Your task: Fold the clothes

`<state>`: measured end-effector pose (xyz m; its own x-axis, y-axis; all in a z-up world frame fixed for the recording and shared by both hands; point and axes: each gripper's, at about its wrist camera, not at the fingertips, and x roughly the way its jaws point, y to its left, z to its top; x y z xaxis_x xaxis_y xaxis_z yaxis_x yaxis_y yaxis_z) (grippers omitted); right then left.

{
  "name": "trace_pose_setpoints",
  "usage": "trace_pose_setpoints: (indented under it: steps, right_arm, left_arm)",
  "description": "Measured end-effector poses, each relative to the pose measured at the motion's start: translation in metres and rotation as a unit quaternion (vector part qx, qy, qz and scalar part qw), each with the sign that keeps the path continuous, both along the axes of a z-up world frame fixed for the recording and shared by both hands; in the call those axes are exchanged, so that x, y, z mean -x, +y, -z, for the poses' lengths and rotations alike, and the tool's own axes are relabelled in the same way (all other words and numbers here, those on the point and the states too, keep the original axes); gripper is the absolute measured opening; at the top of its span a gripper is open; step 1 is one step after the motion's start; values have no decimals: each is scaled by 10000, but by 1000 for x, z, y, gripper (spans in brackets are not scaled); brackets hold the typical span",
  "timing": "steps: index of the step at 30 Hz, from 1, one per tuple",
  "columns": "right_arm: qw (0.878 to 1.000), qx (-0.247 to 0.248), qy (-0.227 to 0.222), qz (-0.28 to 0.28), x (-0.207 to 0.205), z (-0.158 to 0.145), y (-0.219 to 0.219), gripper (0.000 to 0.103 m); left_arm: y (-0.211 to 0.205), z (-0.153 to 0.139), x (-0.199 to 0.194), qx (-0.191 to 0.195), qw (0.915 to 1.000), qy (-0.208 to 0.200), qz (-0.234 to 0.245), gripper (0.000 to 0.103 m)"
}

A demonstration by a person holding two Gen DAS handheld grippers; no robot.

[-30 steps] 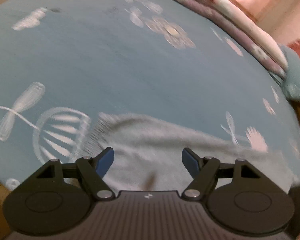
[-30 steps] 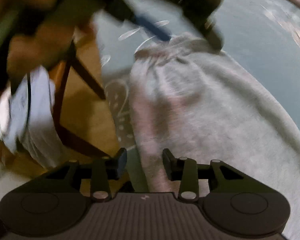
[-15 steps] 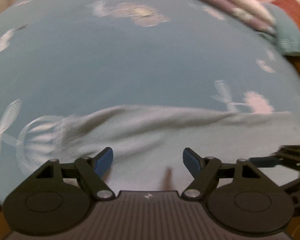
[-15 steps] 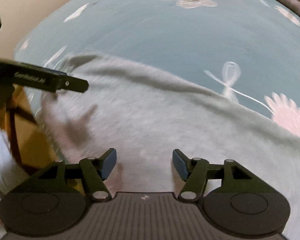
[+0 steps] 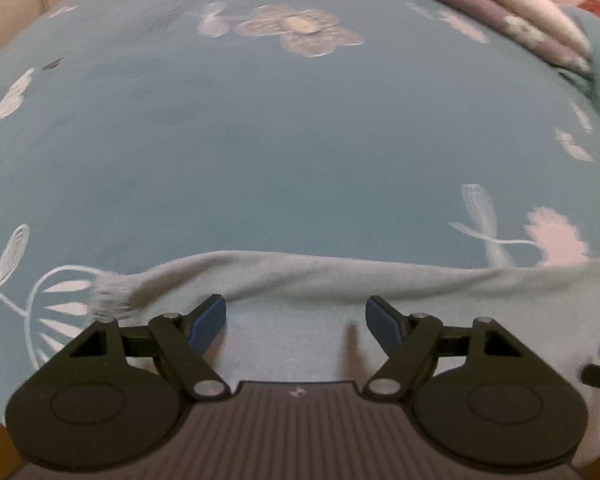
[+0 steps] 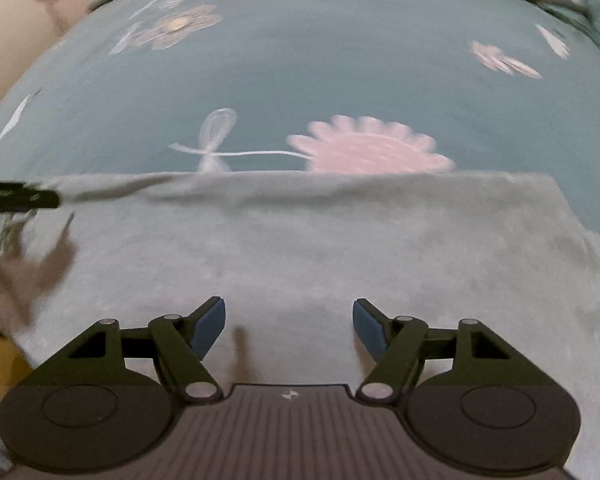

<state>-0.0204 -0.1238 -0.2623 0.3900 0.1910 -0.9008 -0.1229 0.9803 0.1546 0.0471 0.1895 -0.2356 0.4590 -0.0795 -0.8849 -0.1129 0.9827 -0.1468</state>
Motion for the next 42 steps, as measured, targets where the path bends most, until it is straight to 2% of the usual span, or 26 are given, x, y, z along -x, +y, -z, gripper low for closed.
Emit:
trace_pose_setpoints:
  steps: [3, 6, 8, 10, 13, 16, 18, 21, 28, 32, 33, 36, 40, 42]
  right_arm:
    - [9997, -99, 68, 235, 6, 3, -17, 75]
    - [9996, -59, 72, 271, 11, 4, -30, 75]
    - [9995, -5, 55, 306, 14, 6, -44, 80]
    - [9991, 13, 69, 419, 15, 8, -61, 81]
    - [9982, -94, 104, 588, 15, 14, -87, 81]
    - [9974, -238, 84, 676, 15, 21, -104, 81]
    - [9970, -306, 92, 706, 16, 26, -111, 81]
    - [9971, -353, 74, 664, 17, 34, -117, 84]
    - [9983, -363, 23, 459, 16, 40, -115, 101]
    - [9995, 42, 60, 310, 15, 42, -99, 103]
    - [9995, 176, 58, 263, 16, 42, -95, 103]
    - [9983, 544, 34, 194, 17, 45, -83, 103]
    - [9966, 619, 13, 538, 16, 46, -80, 103]
    - [9955, 631, -16, 712, 15, 47, -78, 103]
  left_arm:
    - [-44, -8, -2, 445, 9975, -107, 535, 78]
    - [-105, -3, -14, 1100, 9873, -143, 1137, 78]
    - [-141, 1, -21, 1470, 9784, -167, 1445, 78]
    - [-178, 10, -28, 1843, 9698, -101, 1595, 78]
    - [-207, 30, -39, 2267, 9628, 95, 1466, 78]
    - [-203, 43, -39, 2414, 9644, 111, 1074, 78]
    - [-189, 49, -36, 2553, 9634, 119, 810, 78]
    - [-154, 47, -29, 2521, 9669, 15, 400, 78]
    - [-47, 40, 0, 1640, 9845, 25, -614, 80]
    - [-3, 31, 21, 937, 9913, 56, -924, 80]
    - [2, 26, 26, 895, 9917, 10, -920, 80]
    - [-1, 17, 37, 1309, 9884, -141, -752, 81]
    - [-51, 26, 37, 2271, 9737, -150, 50, 82]
    - [-82, 36, 35, 2557, 9655, -100, 488, 82]
